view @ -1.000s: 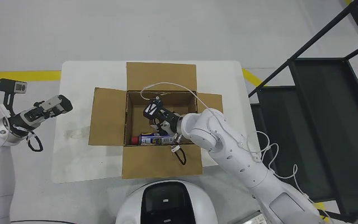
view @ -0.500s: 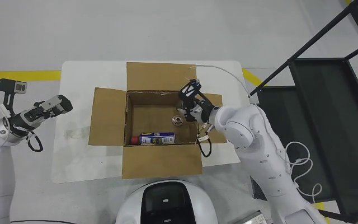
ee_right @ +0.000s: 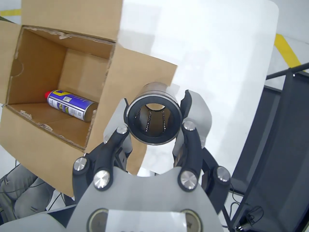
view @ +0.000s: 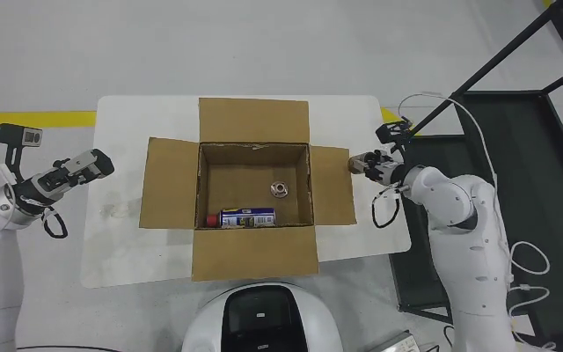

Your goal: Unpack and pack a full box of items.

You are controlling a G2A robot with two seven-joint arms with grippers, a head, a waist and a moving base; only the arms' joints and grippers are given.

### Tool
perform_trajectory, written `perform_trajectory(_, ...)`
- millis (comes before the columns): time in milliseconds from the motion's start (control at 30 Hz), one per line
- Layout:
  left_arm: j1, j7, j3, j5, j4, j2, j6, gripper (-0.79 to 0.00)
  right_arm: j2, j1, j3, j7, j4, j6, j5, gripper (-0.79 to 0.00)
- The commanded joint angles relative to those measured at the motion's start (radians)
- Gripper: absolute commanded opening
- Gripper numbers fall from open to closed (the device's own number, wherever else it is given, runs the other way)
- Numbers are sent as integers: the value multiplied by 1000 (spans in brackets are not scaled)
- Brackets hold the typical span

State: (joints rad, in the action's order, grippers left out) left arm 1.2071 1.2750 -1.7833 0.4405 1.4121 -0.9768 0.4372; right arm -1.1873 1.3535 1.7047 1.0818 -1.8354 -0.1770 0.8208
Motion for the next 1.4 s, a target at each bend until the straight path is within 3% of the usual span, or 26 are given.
perform_trajectory(0, 0, 0, 0, 0, 0, 0, 0, 0, 5, -11, 19, 1, 50, -2, 9, -785)
perform_trajectory(300, 0, 0, 0, 0, 0, 0, 0, 0, 21, -110, 0, -9, 307, -46, 43, -785)
perform_trajectory(700, 0, 0, 0, 0, 0, 0, 0, 0, 15, -274, -158, -118, 650, -20, 155, -785)
perform_trajectory(1100, 0, 0, 0, 0, 0, 0, 0, 0, 4, -370, -240, -201, 809, 38, 178, -785)
perform_trajectory(1133, 0, 0, 0, 0, 0, 0, 0, 0, 4, -374, -244, -206, 818, 47, 181, -625)
perform_trajectory(1167, 0, 0, 0, 0, 0, 0, 0, 0, 3, -378, -248, -211, 826, 54, 181, -529)
perform_trajectory(1267, 0, 0, 0, 0, 0, 0, 0, 0, 1, -386, -260, -231, 848, 67, 181, -474)
perform_trajectory(1367, 0, 0, 0, 0, 0, 0, 0, 0, -1, -392, -272, -245, 867, 69, 179, -474)
